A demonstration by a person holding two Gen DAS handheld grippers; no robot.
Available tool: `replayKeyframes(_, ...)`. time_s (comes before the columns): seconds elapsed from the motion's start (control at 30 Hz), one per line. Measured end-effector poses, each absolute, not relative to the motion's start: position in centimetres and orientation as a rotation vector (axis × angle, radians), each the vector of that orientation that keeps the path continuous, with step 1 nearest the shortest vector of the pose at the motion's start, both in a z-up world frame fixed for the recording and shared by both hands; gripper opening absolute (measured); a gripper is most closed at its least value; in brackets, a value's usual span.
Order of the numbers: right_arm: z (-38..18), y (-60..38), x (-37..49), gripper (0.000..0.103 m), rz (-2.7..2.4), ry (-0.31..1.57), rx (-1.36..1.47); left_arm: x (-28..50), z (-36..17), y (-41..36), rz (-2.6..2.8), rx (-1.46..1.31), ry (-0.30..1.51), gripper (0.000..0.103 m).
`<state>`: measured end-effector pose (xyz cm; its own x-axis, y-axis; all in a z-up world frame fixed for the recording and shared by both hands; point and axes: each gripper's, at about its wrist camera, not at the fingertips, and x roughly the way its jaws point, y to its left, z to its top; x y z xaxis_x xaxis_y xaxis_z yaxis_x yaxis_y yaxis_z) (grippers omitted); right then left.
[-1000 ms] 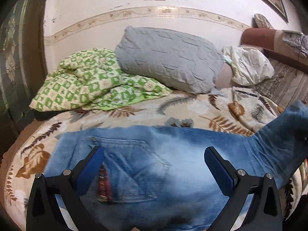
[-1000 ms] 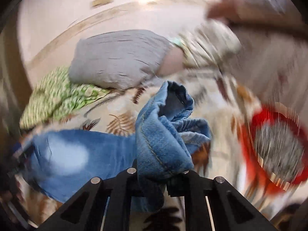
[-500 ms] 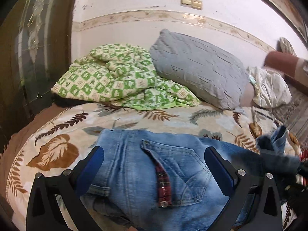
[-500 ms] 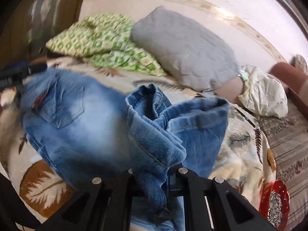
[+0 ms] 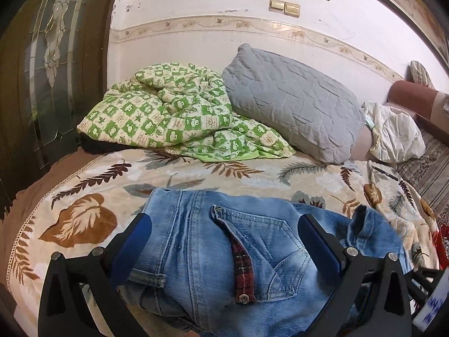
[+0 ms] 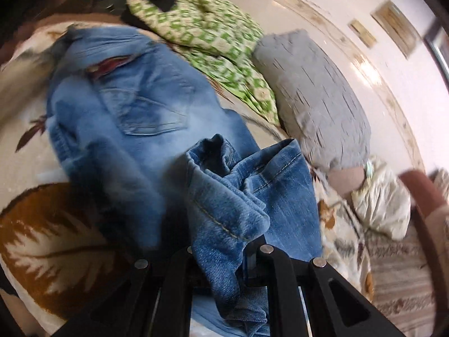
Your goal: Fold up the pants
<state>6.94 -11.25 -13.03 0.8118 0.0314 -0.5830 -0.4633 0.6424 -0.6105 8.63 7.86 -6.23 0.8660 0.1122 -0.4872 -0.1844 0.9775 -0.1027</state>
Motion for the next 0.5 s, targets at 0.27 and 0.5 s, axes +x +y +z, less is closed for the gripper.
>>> replayKeyframes(0.27, -15.5, -10.7, 7.9, 0.015, 0.297, 0.637, -0.865, 8.8, -6.6, 8.3, 0.162, -0.159, 0.519, 0.103)
replayKeyframes(0.5, -15.0, -10.1, 6.4, 0.035, 0.265, 0.583, -0.932, 9.0, -7.0, 8.8, 0.167, -0.183, 0.538, 0.103)
